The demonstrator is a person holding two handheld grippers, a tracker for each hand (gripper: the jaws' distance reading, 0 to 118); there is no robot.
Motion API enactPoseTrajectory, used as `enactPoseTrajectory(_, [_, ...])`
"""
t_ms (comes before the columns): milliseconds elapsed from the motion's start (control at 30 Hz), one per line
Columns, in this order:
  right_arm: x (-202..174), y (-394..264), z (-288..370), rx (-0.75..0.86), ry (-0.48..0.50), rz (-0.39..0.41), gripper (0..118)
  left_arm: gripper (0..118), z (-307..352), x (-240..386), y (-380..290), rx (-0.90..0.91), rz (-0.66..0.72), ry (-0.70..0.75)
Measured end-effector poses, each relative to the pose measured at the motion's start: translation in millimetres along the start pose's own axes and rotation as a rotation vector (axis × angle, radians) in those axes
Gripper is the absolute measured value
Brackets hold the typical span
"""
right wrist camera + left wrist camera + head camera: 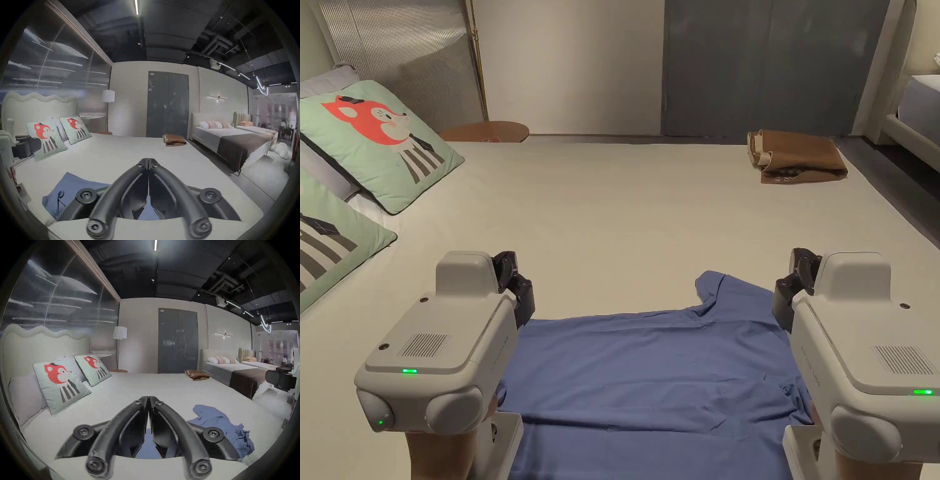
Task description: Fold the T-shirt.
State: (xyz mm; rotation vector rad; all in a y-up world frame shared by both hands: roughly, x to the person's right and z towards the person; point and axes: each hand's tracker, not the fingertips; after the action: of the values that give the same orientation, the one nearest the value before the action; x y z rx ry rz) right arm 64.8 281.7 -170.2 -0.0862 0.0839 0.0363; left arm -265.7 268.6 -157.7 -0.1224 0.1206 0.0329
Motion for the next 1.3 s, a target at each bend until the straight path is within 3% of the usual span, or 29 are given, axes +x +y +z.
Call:
enactPoseTrajectory(267, [6, -3, -34, -0.017, 0.008, 0.006, 0, 0, -64, -31, 3, -0.196, -0.044, -0.017])
enactPoseTrajectory(567, [11, -23, -99, -0.074, 0.015, 0.012, 0, 0, -196, -92, -36, -0.558, 0.1, 0.062])
enactPoseTrajectory(633, [12, -27, -112, -0.091, 0.017, 0.013, 0, 22, -222, -102, -50, -0.617, 0.091, 0.095])
enactPoseTrajectory(733, [14, -37, -131, -0.122, 0.021, 0.017, 0, 84, -258, -120, -71, -0.707, 0.188, 0.102])
enactPoseTrajectory(767, [14, -42, -137, -0.131, 0.018, 0.02, 0, 96, -269, -125, -80, -0.743, 0.216, 0.09])
enactPoseTrajectory(800, [15, -45, -142, -0.14, 0.016, 0.021, 0, 98, -275, -128, -85, -0.77, 0.2, 0.086])
enactPoseTrajectory(900, [19, -55, -155, -0.168, 0.009, 0.013, 0, 98, -292, -126, -103, -0.813, 0.119, 0.131])
enactPoseTrajectory(967, [21, -60, -161, -0.184, 0.007, 0.016, 0, 96, -299, -129, -112, -0.845, 0.144, 0.137])
enactPoseTrajectory(1000, [22, -63, -164, -0.19, 0.004, 0.02, 0, 87, -303, -127, -117, -0.875, 0.146, 0.137])
enactPoseTrajectory(1067, [22, -66, -165, -0.201, 0.002, 0.026, 0, 53, -305, -122, -124, -0.881, 0.11, 0.128])
enactPoseTrajectory(1167, [24, -73, -167, -0.22, -0.003, 0.024, 0, 40, -302, -105, -134, -0.852, 0.012, 0.14])
enactPoseTrajectory(1233, [27, -75, -167, -0.23, -0.004, 0.025, 0, 1, -298, -103, -132, -0.846, -0.017, 0.111])
enactPoseTrajectory(1300, [27, -73, -167, -0.239, -0.007, 0.033, 0, 1, -295, -95, -127, -0.837, -0.018, 0.086])
